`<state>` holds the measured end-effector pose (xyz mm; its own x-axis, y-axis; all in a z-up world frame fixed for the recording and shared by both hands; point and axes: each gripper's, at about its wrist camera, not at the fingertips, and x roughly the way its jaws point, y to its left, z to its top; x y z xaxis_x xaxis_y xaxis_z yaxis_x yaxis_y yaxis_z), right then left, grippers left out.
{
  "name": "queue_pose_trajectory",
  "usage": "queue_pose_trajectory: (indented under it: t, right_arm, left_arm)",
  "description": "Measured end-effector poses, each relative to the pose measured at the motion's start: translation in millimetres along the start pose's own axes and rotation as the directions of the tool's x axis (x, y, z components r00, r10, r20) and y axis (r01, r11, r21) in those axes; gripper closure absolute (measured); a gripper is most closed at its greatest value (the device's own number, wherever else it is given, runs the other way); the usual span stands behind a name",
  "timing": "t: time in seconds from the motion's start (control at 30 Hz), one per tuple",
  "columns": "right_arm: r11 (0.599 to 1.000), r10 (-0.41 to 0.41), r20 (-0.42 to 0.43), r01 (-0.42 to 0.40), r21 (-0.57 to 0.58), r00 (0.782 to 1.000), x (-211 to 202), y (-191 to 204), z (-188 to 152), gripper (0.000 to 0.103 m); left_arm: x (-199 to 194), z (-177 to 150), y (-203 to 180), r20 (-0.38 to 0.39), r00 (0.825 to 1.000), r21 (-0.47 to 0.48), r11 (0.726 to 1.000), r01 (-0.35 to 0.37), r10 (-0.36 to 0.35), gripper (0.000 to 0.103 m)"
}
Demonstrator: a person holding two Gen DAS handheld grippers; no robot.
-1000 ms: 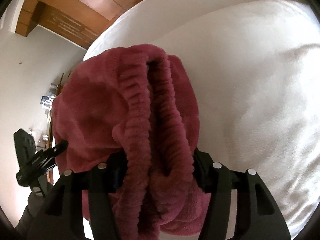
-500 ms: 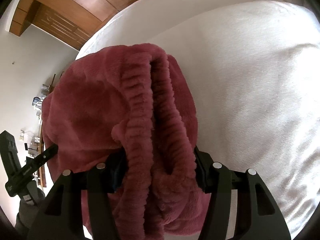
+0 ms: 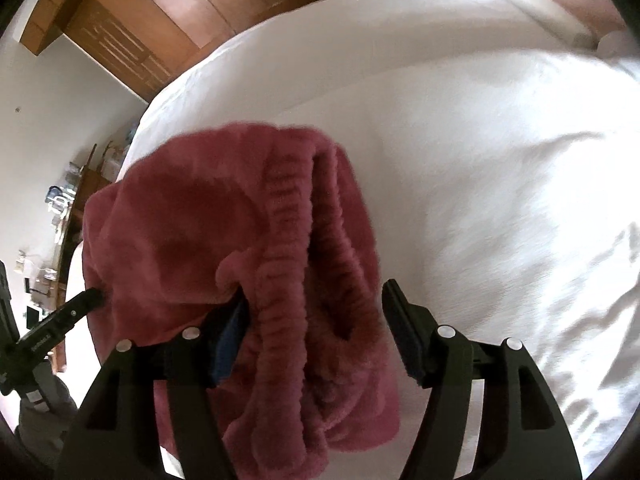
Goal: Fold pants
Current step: 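Lower the bundle onto the bed and open both grippers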
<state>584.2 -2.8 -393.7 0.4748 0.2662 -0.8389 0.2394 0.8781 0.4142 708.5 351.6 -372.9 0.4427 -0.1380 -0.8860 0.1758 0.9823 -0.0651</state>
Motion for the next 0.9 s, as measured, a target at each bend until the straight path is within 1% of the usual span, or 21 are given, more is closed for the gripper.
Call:
queue_pose_trajectory:
  t: [0.13,0.27,0.37,0.43,0.5,0.6,0.67,0.7,0.73,0.77,0.8,0.83,0.87,0.9]
  right_arm:
    - [0.998,-0.051,0.051,0.053,-0.036,0.997,-18.5,9.1,0.7,0.036]
    - [0.986,-0.119,0.147,0.135,-0.100,0.982,-40.2,33.3,-0.1,0.036]
    - [0.976,-0.122,0.205,0.155,-0.153,0.971,-51.4,53.4,0.6,0.036]
    - [0.968,-0.099,0.230,0.148,-0.204,0.968,-53.9,69.4,1.7,0.036]
    - [0.960,-0.065,0.217,0.120,-0.253,0.974,-46.9,83.9,2.5,0.036]
    - [0.956,-0.044,0.172,0.091,-0.280,0.984,-24.9,91.4,4.0,0.036]
    - [0.959,-0.060,0.132,0.094,-0.269,0.989,-6.1,89.1,8.3,0.037]
    - [0.961,-0.084,0.113,0.110,-0.252,0.990,6.9,83.1,11.1,0.038]
    - [0.963,-0.117,0.098,0.137,-0.234,0.988,19.6,75.6,14.1,0.041]
    - [0.965,-0.136,0.085,0.151,-0.214,0.987,31.0,69.0,17.4,0.041]
    - [0.964,-0.171,0.078,0.184,-0.192,0.982,40.8,61.0,20.8,0.041]
    - [0.967,-0.181,0.064,0.189,-0.171,0.981,47.0,54.1,21.4,0.038]
    - [0.980,-0.155,0.030,0.157,-0.121,0.988,56.1,42.6,24.8,0.031]
    - [0.984,-0.148,0.016,0.149,-0.098,0.989,61.0,36.1,25.4,0.028]
  left_arm:
    - [-2.3,-0.9,-1.8,0.008,1.000,0.006,1.000,-0.001,0.001,0.029]
    - [-3.6,-2.3,-3.5,0.010,1.000,0.014,1.000,-0.007,0.007,0.029]
    - [-3.7,-3.4,-6.6,0.007,1.000,0.020,1.000,-0.010,0.010,0.029]
    - [-4.4,-3.4,-8.5,0.006,1.000,0.023,1.000,-0.013,0.013,0.029]
    - [-4.5,-3.6,-10.0,0.006,1.000,0.025,1.000,-0.013,0.013,0.029]
    - [-3.1,-3.8,-11.6,0.004,1.000,0.027,1.000,-0.016,0.016,0.029]
    - [-2.7,-3.0,-13.1,0.002,1.000,0.028,0.999,-0.017,0.016,0.029]
    - [-2.1,-2.7,-14.0,0.001,1.000,0.031,0.999,-0.018,0.018,0.029]
    - [-1.3,-2.9,-14.2,0.000,1.000,0.031,0.999,-0.019,0.019,0.029]
    - [-0.4,-2.5,-15.2,-0.002,1.000,0.034,0.999,-0.021,0.021,0.029]
    - [0.8,-2.5,-15.5,-0.004,1.000,0.037,0.999,-0.022,0.022,0.029]
    - [2.6,-2.7,-16.0,-0.007,1.000,0.040,0.999,-0.025,0.025,0.029]
    - [4.9,-3.1,-16.5,-0.012,1.000,0.043,0.999,-0.024,0.025,0.029]
    - [7.1,-3.2,-17.2,-0.016,1.000,0.046,0.999,-0.024,0.024,0.029]
